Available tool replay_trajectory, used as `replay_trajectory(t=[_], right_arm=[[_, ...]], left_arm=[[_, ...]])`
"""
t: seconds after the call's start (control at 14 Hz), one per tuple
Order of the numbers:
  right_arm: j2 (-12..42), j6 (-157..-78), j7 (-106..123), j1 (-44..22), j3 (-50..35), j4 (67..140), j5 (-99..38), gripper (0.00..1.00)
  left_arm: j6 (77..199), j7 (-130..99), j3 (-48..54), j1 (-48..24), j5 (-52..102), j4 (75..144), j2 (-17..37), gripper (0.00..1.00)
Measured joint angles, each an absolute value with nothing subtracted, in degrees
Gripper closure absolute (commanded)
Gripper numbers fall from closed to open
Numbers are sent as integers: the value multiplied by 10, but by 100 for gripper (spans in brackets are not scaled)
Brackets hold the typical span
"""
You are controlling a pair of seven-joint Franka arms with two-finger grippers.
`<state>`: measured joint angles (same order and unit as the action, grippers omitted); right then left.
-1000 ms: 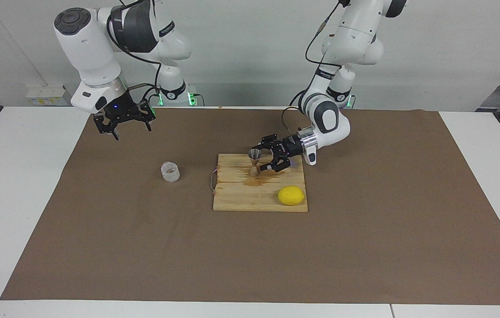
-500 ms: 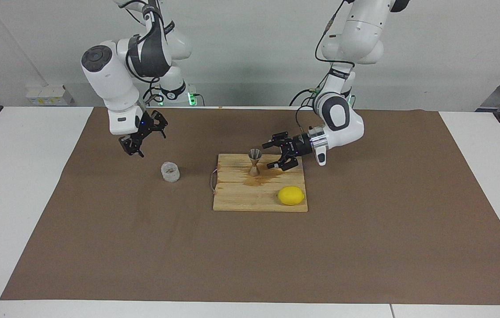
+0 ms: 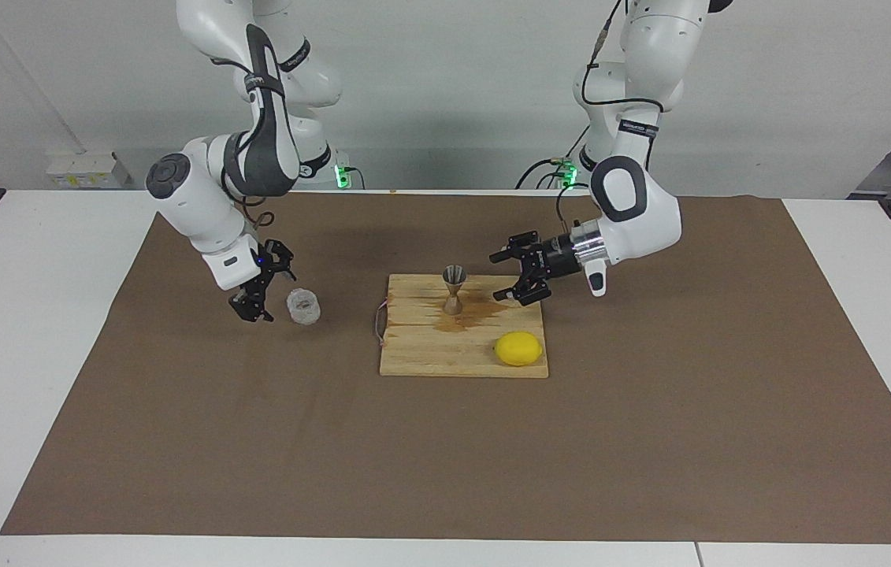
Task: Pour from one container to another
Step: 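Open the left gripper off the cup while the right gripper reaches the white cup, then grasp the white cup with the right gripper while the left gripper retracts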
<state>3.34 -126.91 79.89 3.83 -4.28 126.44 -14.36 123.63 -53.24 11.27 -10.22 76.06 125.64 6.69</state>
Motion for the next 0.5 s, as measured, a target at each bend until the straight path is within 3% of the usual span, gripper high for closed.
replay_trajectory(t=[0.5], right_arm=[[18, -1289, 924, 56, -42, 1330, -202, 0]], left_arm=[[1128, -640, 112, -27, 537, 1129, 69, 0]])
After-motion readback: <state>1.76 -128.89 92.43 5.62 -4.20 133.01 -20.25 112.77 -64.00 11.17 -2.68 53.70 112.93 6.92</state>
